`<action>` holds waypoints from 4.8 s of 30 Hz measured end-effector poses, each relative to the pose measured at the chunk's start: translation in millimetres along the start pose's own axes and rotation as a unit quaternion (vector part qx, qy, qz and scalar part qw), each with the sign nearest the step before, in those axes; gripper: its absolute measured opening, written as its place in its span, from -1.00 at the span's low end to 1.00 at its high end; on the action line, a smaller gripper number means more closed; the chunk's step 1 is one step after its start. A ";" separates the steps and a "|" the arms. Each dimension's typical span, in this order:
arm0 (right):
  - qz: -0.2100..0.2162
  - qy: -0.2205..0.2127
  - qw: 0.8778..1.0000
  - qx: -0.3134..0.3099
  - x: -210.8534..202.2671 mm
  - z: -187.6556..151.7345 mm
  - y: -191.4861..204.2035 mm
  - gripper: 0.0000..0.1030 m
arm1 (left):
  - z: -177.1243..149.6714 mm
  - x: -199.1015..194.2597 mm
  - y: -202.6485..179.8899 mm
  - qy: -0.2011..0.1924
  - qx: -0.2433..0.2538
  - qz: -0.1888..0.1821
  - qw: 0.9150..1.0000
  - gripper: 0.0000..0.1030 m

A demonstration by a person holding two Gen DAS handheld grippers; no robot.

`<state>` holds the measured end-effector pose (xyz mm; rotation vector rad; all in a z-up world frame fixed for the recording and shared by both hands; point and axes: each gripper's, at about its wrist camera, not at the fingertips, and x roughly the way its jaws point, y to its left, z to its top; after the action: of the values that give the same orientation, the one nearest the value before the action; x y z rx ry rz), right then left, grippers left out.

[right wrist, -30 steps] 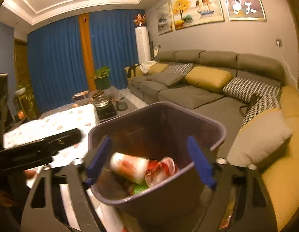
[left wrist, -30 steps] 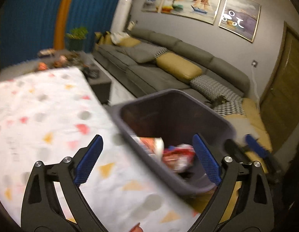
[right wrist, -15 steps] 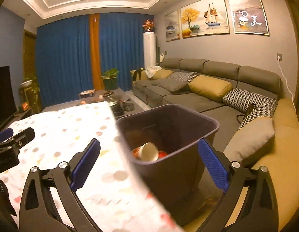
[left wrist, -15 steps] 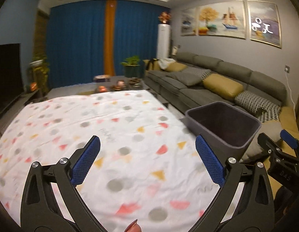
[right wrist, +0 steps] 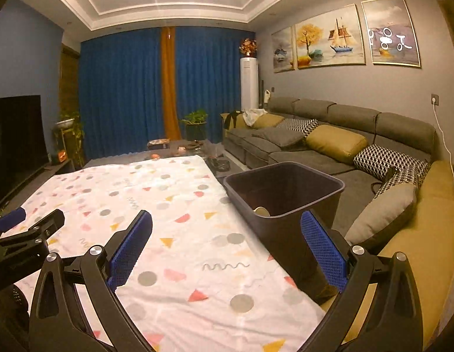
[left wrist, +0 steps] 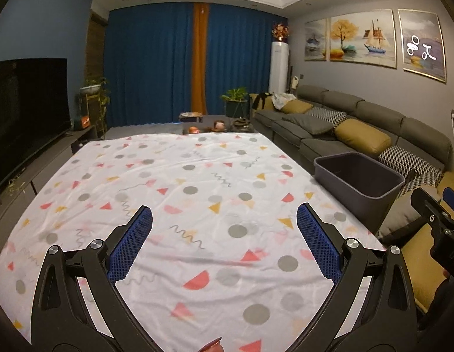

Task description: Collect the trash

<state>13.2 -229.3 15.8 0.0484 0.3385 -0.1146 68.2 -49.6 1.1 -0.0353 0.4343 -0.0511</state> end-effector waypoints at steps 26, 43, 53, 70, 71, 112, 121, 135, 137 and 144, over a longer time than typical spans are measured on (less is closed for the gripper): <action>0.011 -0.015 1.000 -0.010 -27.9 4.6 23.2 0.89 | -0.1 -32.8 23.2 -0.009 -0.017 -0.009 1.000 0.89; 0.011 -0.016 1.000 -0.010 -27.5 6.0 23.2 0.89 | 2.7 -36.6 19.7 -0.011 -0.015 -0.015 1.000 0.89; 0.010 -0.017 1.000 -0.010 -27.2 7.7 23.1 0.89 | 3.3 -37.5 19.4 -0.013 -0.014 -0.016 1.000 0.89; 0.010 -0.018 1.000 -0.007 -26.2 10.0 24.9 0.89 | 3.2 -37.8 18.9 -0.011 -0.015 -0.017 1.000 0.89; 0.011 -0.018 1.000 -0.008 -26.4 9.8 24.5 0.89 | 3.3 -37.8 19.0 -0.012 -0.015 -0.017 1.000 0.89; 0.011 -0.019 1.000 -0.005 -27.2 9.4 25.6 0.89 | 2.3 -37.5 18.4 -0.009 -0.017 -0.018 1.000 0.89; 0.012 -0.019 1.000 -0.005 -27.4 9.4 25.5 0.89 | 1.9 -37.9 18.3 -0.009 -0.017 -0.017 1.000 0.89; 0.013 -0.018 1.000 -0.003 -28.1 9.2 25.7 0.89 | 1.8 -38.0 18.7 -0.008 -0.017 -0.017 1.000 0.89; 0.013 -0.018 1.000 -0.002 -28.1 9.5 26.3 0.89 | 1.8 -38.0 18.7 -0.008 -0.017 -0.018 1.000 0.89; 0.013 -0.018 1.000 -0.002 -28.9 8.6 26.1 0.89 | 2.2 -38.0 18.8 -0.008 -0.017 -0.017 1.000 0.89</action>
<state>-8.0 -201.0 34.3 0.0465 0.3027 -0.0881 35.5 -28.6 18.1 -0.0763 0.4183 -0.0768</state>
